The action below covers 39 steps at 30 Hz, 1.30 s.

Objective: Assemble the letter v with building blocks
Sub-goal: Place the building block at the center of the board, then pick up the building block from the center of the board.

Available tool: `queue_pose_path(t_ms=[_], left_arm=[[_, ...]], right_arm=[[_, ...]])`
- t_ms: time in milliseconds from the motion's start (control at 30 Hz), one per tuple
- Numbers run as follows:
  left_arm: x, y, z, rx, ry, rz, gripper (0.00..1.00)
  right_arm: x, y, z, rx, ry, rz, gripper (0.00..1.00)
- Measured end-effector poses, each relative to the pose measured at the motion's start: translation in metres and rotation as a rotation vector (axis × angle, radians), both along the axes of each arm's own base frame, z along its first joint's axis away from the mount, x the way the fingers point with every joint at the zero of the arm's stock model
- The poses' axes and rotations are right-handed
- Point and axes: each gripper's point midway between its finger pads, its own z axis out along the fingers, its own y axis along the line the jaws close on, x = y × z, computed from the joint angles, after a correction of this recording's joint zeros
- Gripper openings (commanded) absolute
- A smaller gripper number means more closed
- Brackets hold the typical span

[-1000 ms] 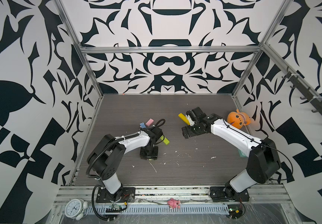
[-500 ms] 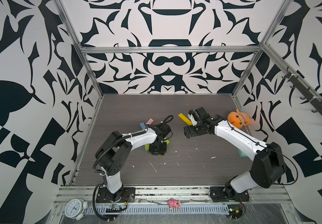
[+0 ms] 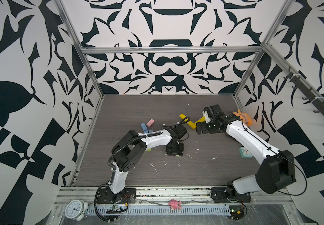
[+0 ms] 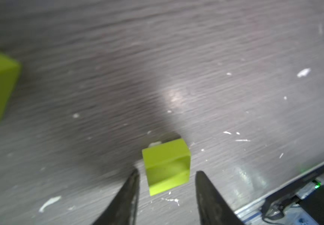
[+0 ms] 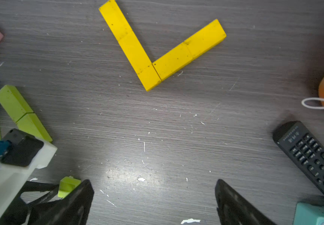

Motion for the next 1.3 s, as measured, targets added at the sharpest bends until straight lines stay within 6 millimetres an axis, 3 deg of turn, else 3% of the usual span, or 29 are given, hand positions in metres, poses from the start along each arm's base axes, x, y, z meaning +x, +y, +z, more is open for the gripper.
queue_pose_path(t_ms=[133, 233, 300, 367, 467, 567, 733, 933, 1067, 1300], left_arm=[[0.005, 0.000, 0.006, -0.002, -0.011, 0.014, 0.77], [0.014, 0.009, 0.024, -0.014, -0.033, 0.038, 0.84], [0.025, 0.019, 0.050, -0.049, -0.070, 0.069, 0.95], [0.041, 0.034, 0.084, -0.109, -0.123, 0.110, 1.00], [0.061, 0.067, 0.131, -0.208, -0.211, 0.190, 0.99], [0.070, 0.106, 0.150, -0.286, -0.254, 0.283, 1.00], [0.058, 0.148, 0.126, -0.368, -0.186, 0.405, 1.00], [0.046, 0.165, 0.111, -0.489, -0.109, 0.504, 0.99], [0.041, 0.161, 0.105, -0.561, -0.074, 0.522, 0.99], [0.029, 0.158, 0.091, -0.599, -0.004, 0.549, 0.99]], right_arm=[[-0.005, -0.011, -0.011, 0.016, 0.035, -0.053, 0.99], [-0.011, -0.016, -0.015, 0.025, 0.053, -0.072, 0.99], [-0.013, -0.016, -0.013, 0.037, 0.051, -0.076, 0.99], [-0.013, -0.014, -0.013, 0.047, 0.050, -0.084, 0.99], [-0.018, -0.006, -0.016, 0.043, 0.056, -0.080, 0.99], [-0.029, 0.017, -0.023, 0.017, 0.070, -0.025, 0.85], [-0.055, 0.075, -0.042, -0.014, 0.103, 0.105, 0.73], [-0.092, 0.127, -0.086, -0.073, 0.197, 0.209, 0.68], [-0.107, 0.143, -0.102, -0.086, 0.229, 0.216, 0.66], [-0.110, 0.155, -0.107, -0.076, 0.231, 0.166, 0.56]])
